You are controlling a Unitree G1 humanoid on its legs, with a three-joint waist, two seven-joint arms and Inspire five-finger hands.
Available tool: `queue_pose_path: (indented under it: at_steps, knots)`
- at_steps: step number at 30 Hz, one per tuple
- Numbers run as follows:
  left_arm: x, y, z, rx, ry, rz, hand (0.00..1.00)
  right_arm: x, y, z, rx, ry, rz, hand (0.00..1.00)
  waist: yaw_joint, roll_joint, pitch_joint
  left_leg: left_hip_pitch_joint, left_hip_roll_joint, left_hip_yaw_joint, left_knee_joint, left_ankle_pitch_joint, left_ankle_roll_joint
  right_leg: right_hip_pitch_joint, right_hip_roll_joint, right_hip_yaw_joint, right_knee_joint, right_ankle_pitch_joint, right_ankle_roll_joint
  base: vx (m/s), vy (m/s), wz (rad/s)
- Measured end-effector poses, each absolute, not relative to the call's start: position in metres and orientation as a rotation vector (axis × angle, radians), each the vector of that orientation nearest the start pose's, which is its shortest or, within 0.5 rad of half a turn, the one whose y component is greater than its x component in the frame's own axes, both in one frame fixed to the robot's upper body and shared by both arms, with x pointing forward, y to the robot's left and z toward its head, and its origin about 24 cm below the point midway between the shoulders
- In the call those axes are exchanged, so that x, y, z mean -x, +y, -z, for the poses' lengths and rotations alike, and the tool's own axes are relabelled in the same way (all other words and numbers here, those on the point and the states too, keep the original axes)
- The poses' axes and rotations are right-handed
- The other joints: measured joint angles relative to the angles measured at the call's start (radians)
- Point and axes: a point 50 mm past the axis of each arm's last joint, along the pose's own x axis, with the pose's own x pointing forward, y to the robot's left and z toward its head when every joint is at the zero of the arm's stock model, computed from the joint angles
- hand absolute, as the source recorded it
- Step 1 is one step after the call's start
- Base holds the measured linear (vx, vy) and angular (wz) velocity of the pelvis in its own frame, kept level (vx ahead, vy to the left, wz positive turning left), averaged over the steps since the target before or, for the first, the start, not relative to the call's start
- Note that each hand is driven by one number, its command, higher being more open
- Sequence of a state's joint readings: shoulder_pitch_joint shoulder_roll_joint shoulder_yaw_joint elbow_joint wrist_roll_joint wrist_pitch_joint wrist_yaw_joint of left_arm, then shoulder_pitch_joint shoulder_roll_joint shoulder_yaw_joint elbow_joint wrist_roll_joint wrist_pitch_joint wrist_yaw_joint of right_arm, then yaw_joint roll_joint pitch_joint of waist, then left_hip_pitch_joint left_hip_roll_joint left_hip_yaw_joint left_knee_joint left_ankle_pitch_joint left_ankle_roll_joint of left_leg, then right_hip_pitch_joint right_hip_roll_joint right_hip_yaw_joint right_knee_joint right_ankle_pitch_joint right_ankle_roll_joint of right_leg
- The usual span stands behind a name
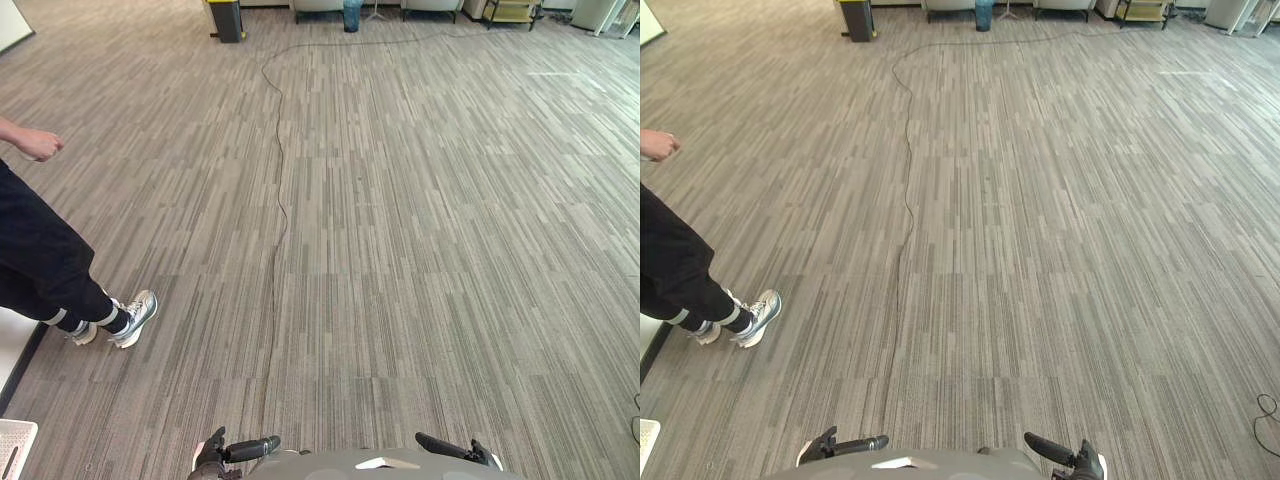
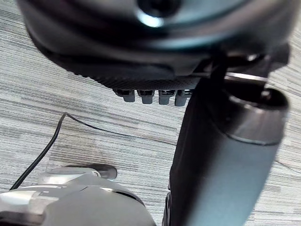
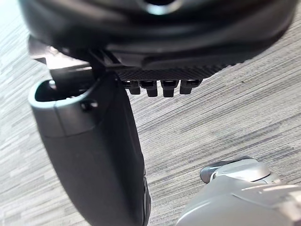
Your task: Pick up cushions and gather them together orderly.
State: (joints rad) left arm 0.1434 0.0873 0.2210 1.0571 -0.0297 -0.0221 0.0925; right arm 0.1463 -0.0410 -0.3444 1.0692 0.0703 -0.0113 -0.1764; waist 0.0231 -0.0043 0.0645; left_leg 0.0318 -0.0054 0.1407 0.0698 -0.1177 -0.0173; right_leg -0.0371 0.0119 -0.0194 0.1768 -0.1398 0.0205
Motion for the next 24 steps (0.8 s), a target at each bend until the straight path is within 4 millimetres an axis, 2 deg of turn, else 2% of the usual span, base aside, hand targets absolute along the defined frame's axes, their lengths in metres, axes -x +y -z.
queue_pose_path:
  at_steps: [2,8,11,14,24]
  knots:
    - [-0.071,0.215,0.163,0.022,1.142,-0.382,1.00,-0.058,-0.217,0.166,-0.124,1.173,0.600,1.00,0.002,0.007,0.010,0.026,0.006,0.016,-0.034,0.022,-0.016,0.023,0.008,0.000,-0.037,0.041,0.003,0.06,0.027,-0.08]
    - [-0.088,0.209,0.161,0.060,1.089,-0.388,1.00,-0.075,-0.213,0.164,-0.153,1.133,0.595,1.00,0.002,0.011,0.030,0.043,0.006,0.020,-0.049,0.031,-0.027,0.057,0.008,0.000,-0.087,0.070,0.007,-0.01,0.006,-0.01]
    - [-0.095,0.200,0.161,0.082,1.078,-0.371,1.00,-0.084,-0.203,0.164,-0.189,1.119,0.584,1.00,0.002,0.015,0.041,0.042,0.006,0.022,-0.051,0.035,-0.022,0.059,0.009,0.001,-0.096,0.072,0.006,-0.04,-0.009,-0.01]
    - [-0.100,0.191,0.161,0.101,1.065,-0.349,1.00,-0.086,-0.204,0.164,-0.183,1.114,0.573,1.00,0.002,0.020,0.050,0.048,0.006,0.023,-0.073,0.046,-0.006,0.059,0.012,0.000,-0.103,0.073,0.005,-0.08,-0.019,0.01]
    - [-0.101,0.189,0.161,0.105,1.066,-0.345,1.00,-0.088,-0.202,0.163,-0.188,1.112,0.570,1.00,0.002,0.016,0.062,0.057,0.010,0.020,-0.119,0.072,0.005,0.068,0.022,-0.007,-0.143,0.078,-0.007,-0.09,-0.033,0.00]
